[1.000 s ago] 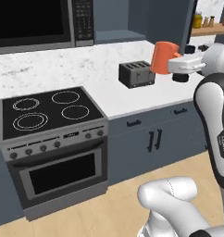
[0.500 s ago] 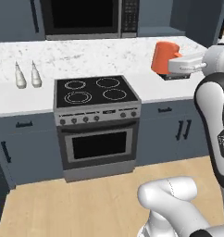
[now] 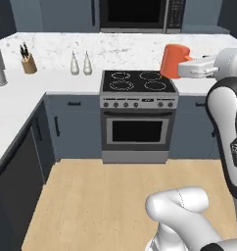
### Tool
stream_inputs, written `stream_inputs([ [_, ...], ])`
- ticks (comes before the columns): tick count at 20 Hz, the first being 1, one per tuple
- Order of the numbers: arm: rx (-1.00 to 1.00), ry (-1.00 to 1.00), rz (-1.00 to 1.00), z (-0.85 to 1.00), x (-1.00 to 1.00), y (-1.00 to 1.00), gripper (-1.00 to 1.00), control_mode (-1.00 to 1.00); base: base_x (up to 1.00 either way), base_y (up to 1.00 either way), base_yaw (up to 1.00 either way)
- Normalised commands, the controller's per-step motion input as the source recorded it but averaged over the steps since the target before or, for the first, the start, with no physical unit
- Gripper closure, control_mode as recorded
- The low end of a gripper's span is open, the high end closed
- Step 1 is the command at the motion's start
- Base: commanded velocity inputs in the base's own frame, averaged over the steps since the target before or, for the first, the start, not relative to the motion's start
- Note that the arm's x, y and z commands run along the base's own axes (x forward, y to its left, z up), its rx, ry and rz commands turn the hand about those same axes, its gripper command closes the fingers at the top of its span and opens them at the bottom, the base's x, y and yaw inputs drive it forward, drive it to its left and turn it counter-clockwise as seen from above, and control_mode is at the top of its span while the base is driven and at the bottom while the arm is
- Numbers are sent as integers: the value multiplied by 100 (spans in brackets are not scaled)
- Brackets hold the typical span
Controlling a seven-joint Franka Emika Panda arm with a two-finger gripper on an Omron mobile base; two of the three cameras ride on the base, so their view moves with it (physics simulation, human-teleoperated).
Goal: Gather all objects into one cabinet and sort the glasses and bowls to opposite sides.
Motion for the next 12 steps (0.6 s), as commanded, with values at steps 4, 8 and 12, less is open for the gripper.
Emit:
stream_inputs([
  [4, 0, 0, 0, 0, 0, 0, 100, 100, -77, 34, 39],
  [8, 0, 0, 0, 0, 0, 0, 100, 100, -58, 40, 41],
  [12, 0, 0, 0, 0, 0, 0, 100, 100, -58, 45, 41],
])
